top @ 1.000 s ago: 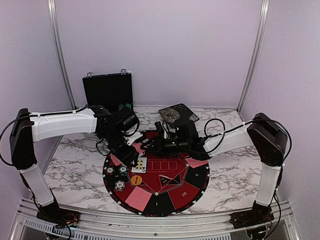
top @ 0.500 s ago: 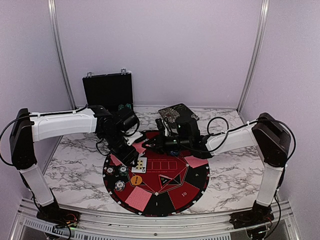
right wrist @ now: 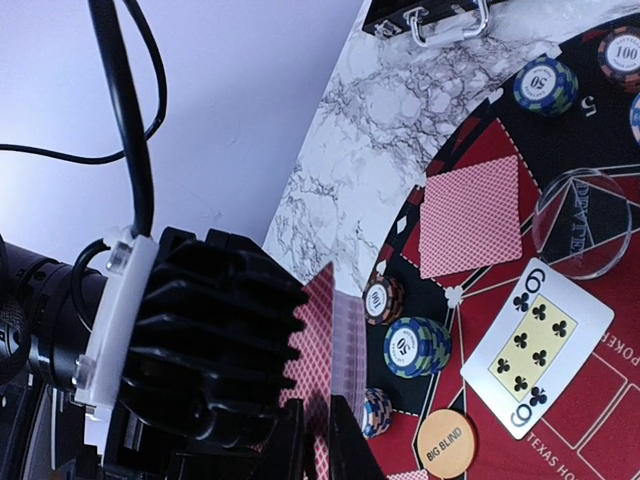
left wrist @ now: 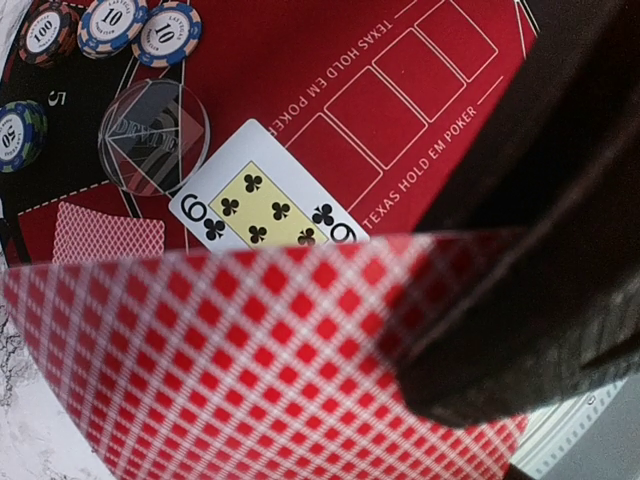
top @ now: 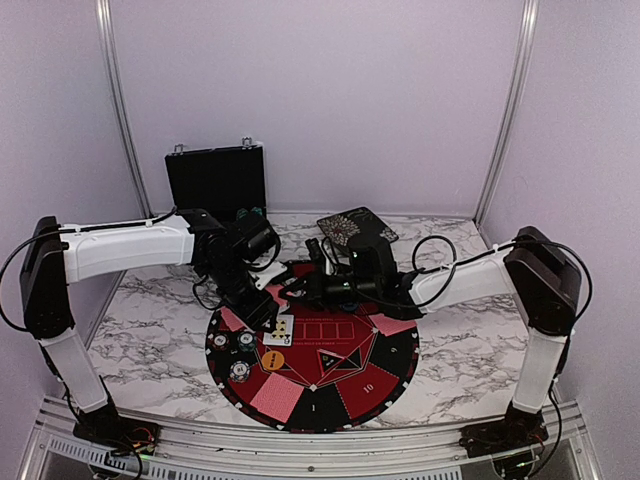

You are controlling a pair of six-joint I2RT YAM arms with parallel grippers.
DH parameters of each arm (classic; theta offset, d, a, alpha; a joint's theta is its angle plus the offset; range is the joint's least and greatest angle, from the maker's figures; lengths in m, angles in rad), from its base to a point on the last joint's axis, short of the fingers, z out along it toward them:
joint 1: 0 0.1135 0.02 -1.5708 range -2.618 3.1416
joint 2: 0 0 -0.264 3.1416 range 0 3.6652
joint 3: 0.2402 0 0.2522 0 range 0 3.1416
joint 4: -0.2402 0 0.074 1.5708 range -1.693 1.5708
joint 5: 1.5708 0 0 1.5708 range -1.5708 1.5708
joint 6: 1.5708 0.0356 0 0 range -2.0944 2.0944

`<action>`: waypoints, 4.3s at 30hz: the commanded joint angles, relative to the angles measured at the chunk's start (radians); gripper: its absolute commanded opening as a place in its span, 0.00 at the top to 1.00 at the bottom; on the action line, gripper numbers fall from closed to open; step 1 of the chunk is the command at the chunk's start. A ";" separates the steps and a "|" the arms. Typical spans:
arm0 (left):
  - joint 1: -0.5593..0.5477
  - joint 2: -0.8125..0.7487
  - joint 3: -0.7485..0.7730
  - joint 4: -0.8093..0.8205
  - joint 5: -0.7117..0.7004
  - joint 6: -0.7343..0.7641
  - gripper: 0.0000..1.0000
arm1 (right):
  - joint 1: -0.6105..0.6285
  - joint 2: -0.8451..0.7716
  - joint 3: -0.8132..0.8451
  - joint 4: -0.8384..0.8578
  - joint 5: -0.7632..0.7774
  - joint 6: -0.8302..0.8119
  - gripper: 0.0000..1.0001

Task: Distribute texas hold em gaming equipment
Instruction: Adjust the poker card at the face-down deck piles, then pick up the poker card from the face-down deck piles.

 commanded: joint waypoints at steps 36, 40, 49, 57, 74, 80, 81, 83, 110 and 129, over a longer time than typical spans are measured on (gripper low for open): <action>0.002 0.000 0.048 -0.008 0.014 0.010 0.66 | -0.024 0.018 0.019 -0.003 0.000 -0.008 0.59; 0.001 0.002 0.049 -0.007 0.015 0.009 0.66 | -0.031 0.001 0.010 -0.011 0.010 -0.015 0.61; 0.002 0.003 0.047 -0.008 0.016 0.010 0.66 | -0.034 -0.015 0.010 -0.018 0.016 -0.020 0.62; 0.002 0.003 0.046 -0.008 0.014 0.011 0.66 | -0.040 -0.031 0.003 -0.022 0.022 -0.023 0.62; 0.001 0.000 0.051 -0.008 0.014 0.011 0.66 | -0.013 0.009 0.035 -0.014 -0.016 -0.024 0.59; 0.001 -0.002 0.053 -0.009 0.015 0.011 0.66 | -0.006 0.017 0.039 -0.015 -0.017 -0.024 0.59; 0.002 -0.002 0.054 -0.009 0.016 0.010 0.66 | -0.005 0.017 0.039 -0.016 -0.017 -0.022 0.59; 0.002 -0.003 0.055 -0.009 0.019 0.010 0.66 | -0.003 0.014 0.037 -0.018 -0.013 -0.024 0.60; 0.002 -0.010 0.059 -0.021 0.025 0.016 0.66 | -0.028 -0.045 0.012 -0.059 0.034 -0.040 0.67; 0.001 -0.009 0.063 -0.026 0.024 0.013 0.66 | -0.037 -0.081 -0.011 -0.048 0.043 -0.034 0.71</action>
